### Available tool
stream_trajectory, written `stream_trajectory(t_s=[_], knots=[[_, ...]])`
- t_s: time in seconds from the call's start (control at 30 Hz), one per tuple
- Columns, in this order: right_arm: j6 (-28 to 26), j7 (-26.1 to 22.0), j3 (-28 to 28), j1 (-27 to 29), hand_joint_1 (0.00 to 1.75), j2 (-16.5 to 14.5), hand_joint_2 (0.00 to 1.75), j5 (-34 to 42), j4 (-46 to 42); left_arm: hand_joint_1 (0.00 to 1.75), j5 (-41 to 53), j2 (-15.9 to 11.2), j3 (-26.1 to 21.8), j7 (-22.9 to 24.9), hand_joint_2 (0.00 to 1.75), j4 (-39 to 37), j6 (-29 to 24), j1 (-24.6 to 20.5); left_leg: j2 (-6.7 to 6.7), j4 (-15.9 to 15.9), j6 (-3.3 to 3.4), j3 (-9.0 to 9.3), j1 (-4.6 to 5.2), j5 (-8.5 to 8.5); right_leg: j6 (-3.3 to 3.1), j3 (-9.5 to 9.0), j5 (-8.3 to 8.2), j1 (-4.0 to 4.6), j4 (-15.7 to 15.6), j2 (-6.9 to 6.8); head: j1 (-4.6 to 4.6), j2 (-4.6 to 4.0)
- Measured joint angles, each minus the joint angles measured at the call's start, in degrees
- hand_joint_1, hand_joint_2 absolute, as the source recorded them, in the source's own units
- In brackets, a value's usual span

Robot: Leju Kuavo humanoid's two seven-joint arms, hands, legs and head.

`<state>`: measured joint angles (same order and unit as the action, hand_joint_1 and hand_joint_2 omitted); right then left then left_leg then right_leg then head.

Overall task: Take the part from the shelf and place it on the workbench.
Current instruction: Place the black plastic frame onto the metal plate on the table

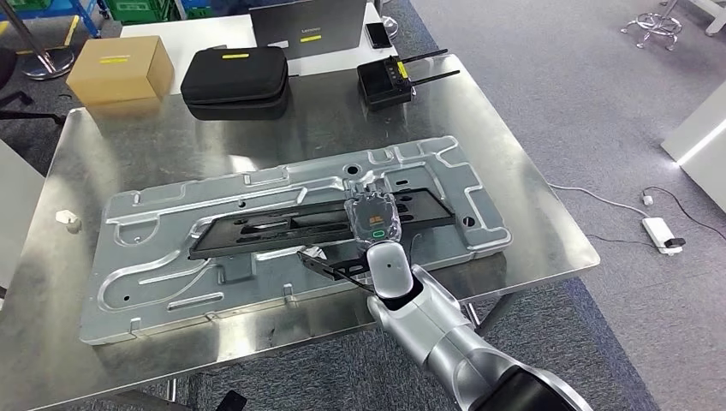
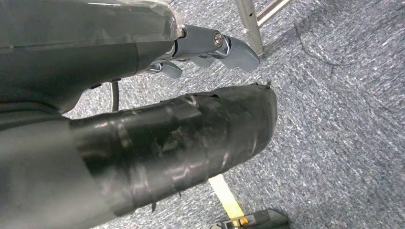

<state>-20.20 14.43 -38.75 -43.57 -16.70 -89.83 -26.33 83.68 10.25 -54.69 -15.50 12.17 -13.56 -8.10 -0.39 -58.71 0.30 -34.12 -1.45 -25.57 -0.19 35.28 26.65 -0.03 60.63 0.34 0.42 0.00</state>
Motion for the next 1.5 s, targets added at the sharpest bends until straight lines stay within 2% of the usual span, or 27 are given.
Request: stream_trajectory(t_s=[0.07, 0.13, 0.17, 0.2, 0.23, 0.3, 0.37, 0.47, 0.53, 0.63, 0.67, 0.7, 0.73, 0.8, 0.87, 0.97, 1.03, 1.07, 1.13, 1.17, 1.2, 1.23, 1.27, 1.3, 1.37, 1.4, 1.5], knots=[[-0.31, -0.46, 0.10, 0.64, 0.00, 0.00, 1.75, 0.00, -1.14, 0.00, -0.28, 0.01, 0.00, -0.16, 0.00, -0.01, -0.04, 0.01, 0.12, 0.23, 0.65, 0.02, -0.14, 0.19, 0.57, 2.07, 2.91, -0.24, 4.70, -0.05, 0.05, 0.00], [-0.28, -0.56, 0.10, 1.44, 0.00, 0.06, 1.75, 0.00, -2.14, 0.00, -0.49, 0.00, 0.00, -0.19, 0.00, -0.02, -0.04, 0.14, 0.19, 0.23, 0.85, -0.02, -0.10, 0.16, 0.92, 5.55, 6.22, -0.36, 12.17, -0.07, 0.07, 0.00], [-0.27, -0.53, 0.10, 1.90, 0.00, 0.13, 1.75, 0.00, -2.58, 0.00, -0.61, -0.01, 0.00, -0.19, 0.00, -0.02, -0.04, 0.23, 0.19, 0.22, 0.86, -0.02, -0.09, 0.15, 1.01, 6.75, 6.73, -0.43, 14.56, -0.07, 0.08, 0.00], [-0.27, -0.48, 0.10, 2.32, 0.00, 0.20, 1.75, 0.00, -3.00, 0.00, -0.74, -0.01, 0.00, -0.20, 0.00, -0.02, -0.05, 0.32, 0.16, 0.21, 0.85, 0.00, -0.09, 0.14, 1.02, 7.01, 6.18, -0.49, 14.93, -0.07, 0.08, 0.00], [-0.28, -0.40, 0.10, 2.61, 0.00, 0.26, 1.75, 0.00, -3.45, 0.00, -0.84, -0.02, 0.00, -0.20, 0.00, -0.02, -0.06, 0.39, 0.12, 0.20, 0.82, 0.04, -0.09, 0.11, 0.94, 6.13, 4.58, -0.55, 12.89, -0.07, 0.08, 0.00], [-0.26, -0.19, 0.10, 2.87, 0.00, 0.33, 1.75, 0.00, -4.49, 0.00, -0.90, -0.01, 0.00, -0.25, 0.00, -0.02, -0.07, 0.46, 0.05, 0.18, 0.61, 0.12, -0.06, 0.01, 0.60, 2.38, 0.86, -0.60, 5.02, -0.07, 0.08, 0.00], [-0.20, -0.01, 0.08, 3.17, 0.00, 0.42, 1.75, 0.00, -5.73, 0.00, -1.00, -0.01, 0.00, -0.34, 0.00, -0.02, -0.14, 0.52, 0.03, 0.18, 0.08, 0.07, 0.09, -0.03, 0.21, 0.03, -0.70, -0.30, -0.23, -0.03, 0.06, 0.00], [0.22, 0.06, 0.04, 4.27, 0.00, 0.85, 1.75, 0.00, -7.82, 0.00, -1.40, -0.02, 0.00, -0.60, 0.00, -0.02, -0.45, 0.73, 0.05, 0.50, -0.98, 0.11, 0.12, 0.00, -0.52, -0.24, -0.82, -0.06, -1.20, 0.03, 0.05, 0.00], [0.65, 0.06, -0.06, 4.80, 0.00, 1.10, 1.75, 0.00, -9.27, 0.00, -1.60, -0.05, -0.01, -0.71, 0.00, -0.02, -0.66, 0.82, 0.11, -1.01, -1.50, -0.48, 0.05, -1.28, -1.35, -0.59, -1.14, -0.35, -1.80, -0.02, 0.02, 0.00], [0.96, 0.06, -0.34, 5.35, 0.00, 1.34, 1.75, 0.00, -10.56, 0.00, -1.75, -0.10, -0.02, -0.78, 0.00, -0.02, -0.75, 0.95, 0.16, -11.12, -1.85, -5.02, 0.04, -6.45, -2.04, -0.74, -1.23, -0.32, -2.03, -0.12, -0.04, 0.00], [1.22, 0.06, -0.38, 5.69, 0.00, 1.46, 1.75, 0.00, -10.82, 0.00, -1.80, -0.10, -0.02, -0.81, 0.00, -0.02, -0.79, 1.04, 0.16, -14.35, -1.91, -6.54, 0.03, -7.51, -2.10, -0.74, -1.19, -0.21, -1.98, -0.14, -0.03, 0.00], [1.67, 0.04, -0.40, 6.06, 0.00, 1.61, 1.75, 0.00, -11.10, 0.00, -1.89, -0.11, -0.02, -0.84, 0.00, -0.01, -0.86, 1.13, 0.16, -15.74, -1.91, -7.24, 0.04, -7.48, -2.15, -0.74, -1.15, -0.12, -1.92, -0.13, -0.03, 0.00], [2.37, -0.02, -0.43, 6.36, 0.00, 1.78, 1.75, 0.00, -11.40, 0.00, -2.00, -0.14, -0.03, -0.87, 0.00, -0.01, -0.96, 1.21, 0.17, -14.59, -1.83, -6.73, 0.04, -6.23, -2.15, -0.76, -1.11, -0.06, -1.84, -0.09, -0.03, 0.00], [4.19, -0.28, -0.55, 6.71, 0.00, 2.20, 1.75, 0.00, -12.05, 0.00, -2.34, -0.31, -0.08, -0.96, 0.00, 0.01, -1.22, 1.27, 0.17, -7.10, -1.40, -3.24, 0.07, -2.32, -1.99, -0.78, -0.96, -0.02, -1.59, 0.03, -0.03, 0.00], [6.13, -0.72, -0.71, 6.90, 0.00, 2.87, 1.75, 0.00, -12.68, 0.00, -2.75, -0.49, -0.18, -1.12, 0.00, 0.01, -1.54, 1.31, 0.14, -0.93, -0.90, -0.32, 0.32, -0.29, -1.58, -0.61, -0.80, 0.15, -1.29, 0.08, -0.01, 0.00], [9.70, -2.07, -1.01, 7.39, 0.00, 4.49, 1.75, 0.05, -14.40, 0.00, -3.50, -0.54, -0.31, -1.69, 0.00, -0.01, -1.77, 1.70, 0.03, 0.42, -0.25, 0.25, 0.52, -0.07, -0.74, -0.51, -0.81, 0.24, -1.32, 0.06, 0.01, 0.00], [12.49, -3.69, -1.19, 7.57, 0.00, 6.09, 1.75, 0.74, -16.18, 0.00, -4.18, -0.56, -0.52, -2.21, 0.00, 0.00, -1.83, 2.02, 0.14, 0.93, 0.44, 0.50, 0.25, 0.27, -0.07, -0.10, 0.17, 0.16, -0.17, 0.03, 0.06, 0.00], [13.83, -4.77, -1.22, 7.74, 0.00, 7.19, 1.75, 1.60, -17.26, 0.00, -4.60, -0.58, -0.70, -2.52, 0.00, 0.00, -1.90, 2.12, 0.19, 1.18, 0.80, 0.62, 0.08, 0.42, 0.27, 0.82, 1.56, 0.07, 2.00, 0.01, 0.10, 0.00], [15.86, -6.89, -1.23, 8.60, 0.00, 9.82, 1.75, 4.19, -19.76, 0.00, -5.29, -0.66, -1.28, -3.10, 0.00, 0.01, -2.08, 2.38, 0.20, 1.24, 1.20, 0.65, 0.09, 0.45, 0.82, 3.99, 5.18, -0.25, 9.05, -0.03, 0.16, 0.00], [16.62, -7.85, -1.23, 9.29, 0.00, 11.36, 1.75, 5.81, -21.35, 0.00, -5.63, -0.69, -1.62, -3.33, 0.00, 0.01, -2.17, 2.58, 0.19, 1.22, 1.24, 0.67, 0.10, 0.44, 1.03, 5.59, 6.42, -0.38, 12.43, -0.03, 0.15, 0.00], [17.09, -8.72, -1.23, 10.10, 0.00, 12.90, 1.75, 7.48, -23.08, 0.00, -5.90, -0.72, -1.92, -3.50, 0.00, 0.00, -2.27, 2.80, 0.16, 1.21, 1.26, 0.71, 0.11, 0.41, 1.18, 6.43, 6.66, -0.50, 14.17, -0.03, 0.14, 0.00], [17.34, -9.57, -1.23, 10.96, 0.00, 14.51, 1.75, 9.23, -24.93, 0.00, -6.12, -0.74, -2.19, -3.62, 0.00, 0.00, -2.37, 3.02, 0.12, 1.18, 1.25, 0.78, 0.11, 0.38, 1.25, 6.22, 5.82, -0.59, 13.74, -0.04, 0.14, 0.00], [17.44, -10.33, -1.22, 11.83, 0.00, 16.04, 1.75, 10.94, -26.84, 0.00, -6.28, -0.75, -2.44, -3.69, 0.00, -0.01, -2.48, 3.21, 0.06, 1.15, 1.23, 0.88, 0.11, 0.33, 1.21, 4.89, 4.12, -0.66, 11.11, -0.05, 0.15, 0.00], [17.42, -10.99, -1.19, 12.75, 0.00, 17.56, 1.75, 12.58, -28.90, 0.00, -6.39, -0.74, -2.69, -3.72, 0.00, -0.02, -2.58, 3.37, -0.02, 1.13, 1.16, 1.00, 0.10, 0.25, 1.02, 2.70, 2.11, -0.68, 6.89, -0.10, 0.16, 0.00], [17.17, -11.87, -0.91, 14.97, 0.00, 20.54, 1.75, 15.51, -33.41, 0.00, -6.71, -0.70, -3.13, -3.73, 0.00, -0.01, -2.78, 3.54, -0.19, 1.03, 0.77, 1.16, 0.25, 0.06, 0.50, -0.85, -0.21, -0.35, -0.16, -0.21, 0.15, 0.00], [16.90, -12.14, -0.65, 16.51, 0.00, 22.07, 1.75, 16.75, -35.95, 0.00, -6.90, -0.70, -3.33, -3.74, 0.00, -0.01, -2.90, 3.58, -0.26, 1.02, 0.50, 1.20, 0.30, -0.02, 0.26, -1.63, -0.46, -0.15, -1.81, -0.26, 0.13, 0.00], [15.45, -12.43, 0.93, 22.85, 0.00, 26.40, 1.75, 19.21, -44.59, 0.00, -7.40, -0.74, -4.08, -3.75, 0.00, 0.01, -3.16, 3.75, -0.36, 1.02, -0.42, 1.29, 0.33, -0.28, -0.44, -1.91, -0.51, -0.12, -2.45, -0.36, 0.12, 0.00]])
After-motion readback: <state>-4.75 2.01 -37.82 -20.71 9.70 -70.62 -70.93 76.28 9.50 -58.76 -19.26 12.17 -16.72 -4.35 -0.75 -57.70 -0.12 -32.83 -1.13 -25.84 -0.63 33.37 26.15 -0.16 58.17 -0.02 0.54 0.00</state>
